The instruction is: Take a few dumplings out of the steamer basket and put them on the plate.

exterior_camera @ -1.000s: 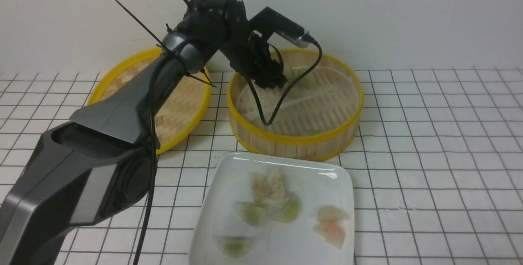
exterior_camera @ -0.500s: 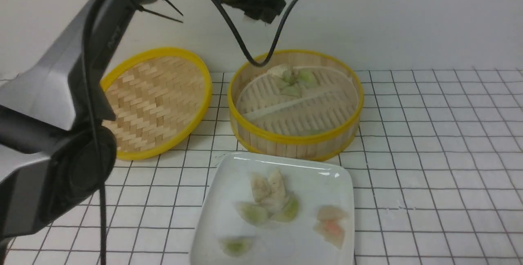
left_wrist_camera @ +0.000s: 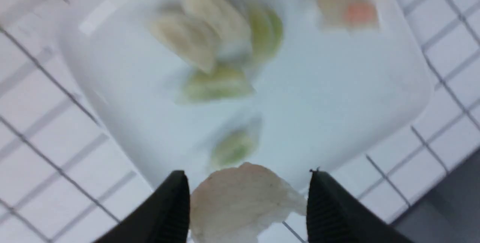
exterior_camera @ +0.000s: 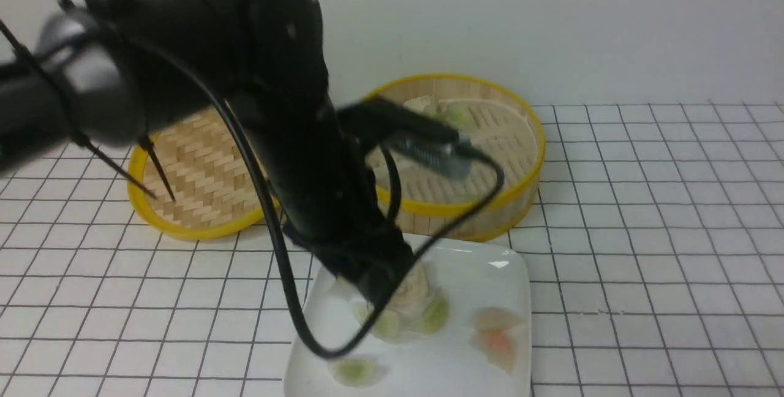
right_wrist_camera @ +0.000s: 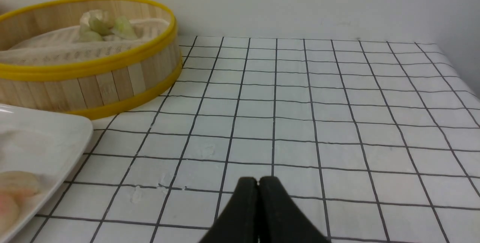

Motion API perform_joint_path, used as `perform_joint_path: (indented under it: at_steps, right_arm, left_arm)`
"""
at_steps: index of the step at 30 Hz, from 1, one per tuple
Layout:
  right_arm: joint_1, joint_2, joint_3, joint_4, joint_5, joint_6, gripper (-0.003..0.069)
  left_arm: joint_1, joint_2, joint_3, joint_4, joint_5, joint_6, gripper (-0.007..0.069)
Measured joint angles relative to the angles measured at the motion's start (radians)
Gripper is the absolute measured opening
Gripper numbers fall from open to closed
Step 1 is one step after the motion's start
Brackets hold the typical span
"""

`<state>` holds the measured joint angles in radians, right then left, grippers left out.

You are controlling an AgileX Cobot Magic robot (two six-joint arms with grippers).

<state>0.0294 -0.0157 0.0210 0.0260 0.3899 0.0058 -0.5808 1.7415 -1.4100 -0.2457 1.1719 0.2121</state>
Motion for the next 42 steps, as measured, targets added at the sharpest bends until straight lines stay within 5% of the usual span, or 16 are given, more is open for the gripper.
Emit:
perform_joint_path:
  at_steps: [9,13,17,21,25,28,31,36,42]
  right_arm:
    - [0.000,0.000,0.000,0.000,0.000,0.000,-0.0014]
    - [0.000,0.000,0.000,0.000,0.000,0.000,-0.0014]
    - [0.000,0.000,0.000,0.000,0.000,0.000,-0.0014]
    - [0.000,0.000,0.000,0.000,0.000,0.000,-0.0014]
    - [0.000,0.000,0.000,0.000,0.000,0.000,-0.0014]
    - [0.000,0.000,0.000,0.000,0.000,0.000,-0.0014]
    - [0.000,0.000,0.000,0.000,0.000,0.000,-0.0014]
    - [0.000,0.000,0.000,0.000,0.000,0.000,-0.0014]
    - [0.000,0.000,0.000,0.000,0.000,0.000,-0.0014]
  left_arm:
    - [-0.082,0.108,0.134,-0.021,-0.243,0.072,0.0360]
    - [-0.082,0.120,0.133,-0.021,-0.255,0.077,0.0388]
    - [-0.082,0.124,0.079,-0.020,-0.255,0.077,0.0493]
    - [-0.080,0.125,-0.021,-0.020,-0.213,0.066,0.0497]
    - [-0.076,0.125,-0.109,0.010,-0.123,0.031,0.0386]
    - [-0.047,0.106,-0.177,0.052,-0.034,-0.010,0.0155]
    - [0.006,0.035,-0.202,0.068,0.016,-0.047,0.0025]
    - [0.082,-0.141,-0.182,0.072,0.041,-0.086,-0.0006]
    - [0.107,-0.558,0.056,0.076,-0.188,-0.098,-0.0006]
